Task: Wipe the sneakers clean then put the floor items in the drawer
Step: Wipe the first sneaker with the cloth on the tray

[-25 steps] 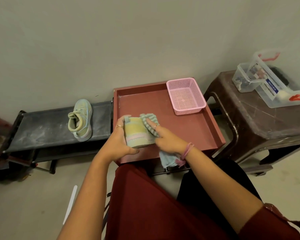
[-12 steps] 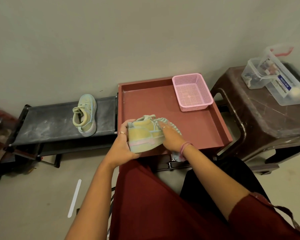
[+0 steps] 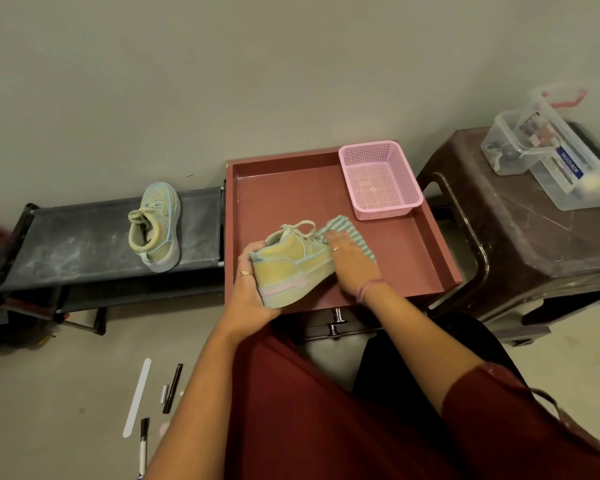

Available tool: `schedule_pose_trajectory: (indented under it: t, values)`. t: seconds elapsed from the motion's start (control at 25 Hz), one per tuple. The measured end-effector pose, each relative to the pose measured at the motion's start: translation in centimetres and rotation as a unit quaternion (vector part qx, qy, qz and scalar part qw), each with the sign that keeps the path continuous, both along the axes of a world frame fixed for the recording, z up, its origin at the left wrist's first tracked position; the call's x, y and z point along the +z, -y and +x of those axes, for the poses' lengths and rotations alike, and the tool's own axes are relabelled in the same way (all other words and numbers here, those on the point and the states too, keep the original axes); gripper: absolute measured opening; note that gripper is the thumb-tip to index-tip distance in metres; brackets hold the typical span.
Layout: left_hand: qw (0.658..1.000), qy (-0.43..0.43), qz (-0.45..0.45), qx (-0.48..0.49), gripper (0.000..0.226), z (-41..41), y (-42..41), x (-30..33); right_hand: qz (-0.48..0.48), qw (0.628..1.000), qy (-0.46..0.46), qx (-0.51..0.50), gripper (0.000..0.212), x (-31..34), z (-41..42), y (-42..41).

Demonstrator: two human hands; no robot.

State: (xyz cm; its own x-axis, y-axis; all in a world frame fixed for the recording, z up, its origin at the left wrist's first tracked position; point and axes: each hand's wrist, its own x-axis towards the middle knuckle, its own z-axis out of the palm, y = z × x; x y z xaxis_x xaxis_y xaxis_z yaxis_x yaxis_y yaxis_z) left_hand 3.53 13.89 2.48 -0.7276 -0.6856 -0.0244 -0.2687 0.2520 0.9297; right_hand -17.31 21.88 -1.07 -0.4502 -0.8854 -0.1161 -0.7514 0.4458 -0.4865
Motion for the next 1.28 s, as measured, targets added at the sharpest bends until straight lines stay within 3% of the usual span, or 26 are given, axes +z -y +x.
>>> schedule_pose_trajectory:
  t: [0.16,0.32,0.44,0.56,0.76,0.96,1.16,1.28]
  values:
    - [0.998,-0.022,-0.021,0.047,0.094,-0.9,-1.6,0.3,0.077,0.993,0.050,0.078,0.052,0.7,-4.3,2.7]
    - [0.997,-0.037,-0.009,0.064,0.094,-1.3,-2.1,-1.3,0.118,0.986,0.105,0.061,0.053,1.0,-3.7,3.8]
    - [0.995,-0.026,-0.053,0.080,0.086,-2.1,-2.9,-2.8,0.055,0.991,0.115,0.029,0.061,1.6,-1.3,1.4]
    - [0.988,0.005,-0.101,0.114,0.095,-2.0,-3.7,-4.9,-0.007,0.988,0.152,0.011,0.076,2.0,0.5,-1.2]
    - [0.995,0.071,-0.055,0.049,0.111,-2.4,-4.3,-7.5,-0.062,0.989,0.135,0.017,0.086,-0.2,2.0,-3.3]
    - [0.992,0.048,0.043,0.110,0.077,-3.9,-5.3,-7.6,-0.081,0.972,0.216,-0.051,0.064,-1.6,1.6,-4.8]
    - [0.982,0.036,0.083,0.165,0.097,-4.0,-5.1,-7.8,-0.094,0.965,0.217,-0.117,0.062,-1.8,1.4,-3.7]
    - [0.982,0.034,0.068,0.172,0.082,-4.0,-5.2,-7.9,-0.021,0.980,0.140,-0.137,0.038,-0.1,-0.5,-3.0]
